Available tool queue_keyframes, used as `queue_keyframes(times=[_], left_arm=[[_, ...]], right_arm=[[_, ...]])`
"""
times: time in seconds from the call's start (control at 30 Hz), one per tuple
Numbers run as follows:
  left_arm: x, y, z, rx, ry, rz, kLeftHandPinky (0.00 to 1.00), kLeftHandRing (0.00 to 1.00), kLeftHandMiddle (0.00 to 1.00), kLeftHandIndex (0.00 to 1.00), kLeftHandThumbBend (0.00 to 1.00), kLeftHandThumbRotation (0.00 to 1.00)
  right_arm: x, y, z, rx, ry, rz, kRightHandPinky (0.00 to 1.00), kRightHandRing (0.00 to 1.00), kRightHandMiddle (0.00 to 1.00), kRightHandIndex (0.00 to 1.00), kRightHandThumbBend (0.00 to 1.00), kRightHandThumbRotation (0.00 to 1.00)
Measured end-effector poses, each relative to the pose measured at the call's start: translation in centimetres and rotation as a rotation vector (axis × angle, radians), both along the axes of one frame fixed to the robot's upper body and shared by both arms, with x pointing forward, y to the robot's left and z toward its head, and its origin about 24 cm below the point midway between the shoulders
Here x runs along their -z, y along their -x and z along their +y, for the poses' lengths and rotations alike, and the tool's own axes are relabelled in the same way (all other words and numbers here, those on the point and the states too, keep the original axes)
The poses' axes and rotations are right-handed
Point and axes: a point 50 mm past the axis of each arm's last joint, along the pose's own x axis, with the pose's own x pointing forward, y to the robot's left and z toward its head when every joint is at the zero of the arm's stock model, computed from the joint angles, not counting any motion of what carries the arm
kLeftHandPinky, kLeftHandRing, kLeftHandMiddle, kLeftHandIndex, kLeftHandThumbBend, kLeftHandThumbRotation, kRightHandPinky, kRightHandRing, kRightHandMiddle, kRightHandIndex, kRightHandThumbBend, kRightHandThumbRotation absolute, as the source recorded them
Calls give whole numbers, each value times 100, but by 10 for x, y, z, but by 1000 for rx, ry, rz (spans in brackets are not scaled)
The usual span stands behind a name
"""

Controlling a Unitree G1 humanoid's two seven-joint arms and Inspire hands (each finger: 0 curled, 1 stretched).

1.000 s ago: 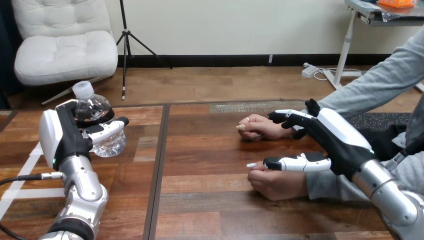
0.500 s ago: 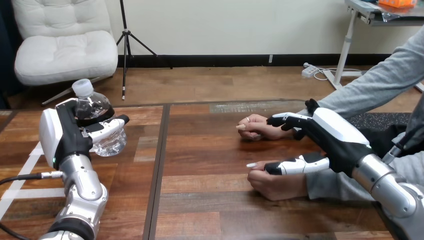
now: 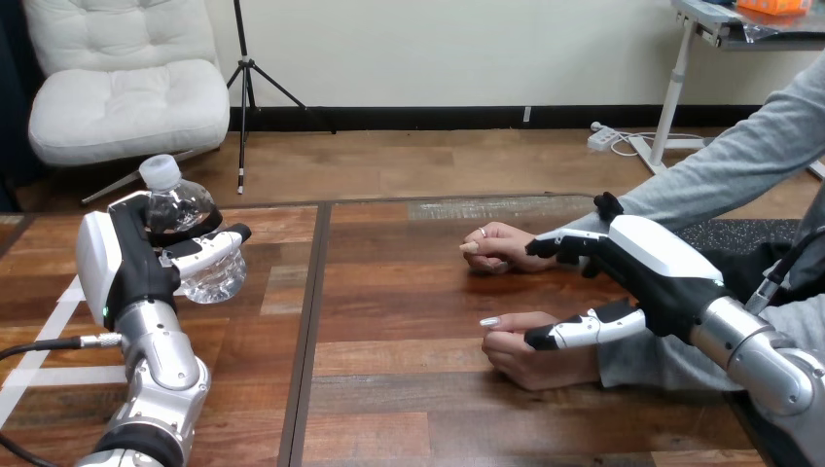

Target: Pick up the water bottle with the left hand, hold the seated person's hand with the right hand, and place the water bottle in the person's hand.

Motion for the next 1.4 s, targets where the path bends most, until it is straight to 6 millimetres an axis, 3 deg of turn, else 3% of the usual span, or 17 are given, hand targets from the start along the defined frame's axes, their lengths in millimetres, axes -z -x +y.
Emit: queue_keyframes(times=[1.4], left_arm=[[1, 0, -1, 18, 8, 14, 38, 43, 46, 49, 76, 0]], right_arm=[[5, 0, -20, 18, 82, 68, 71, 81, 82, 80, 100, 65]])
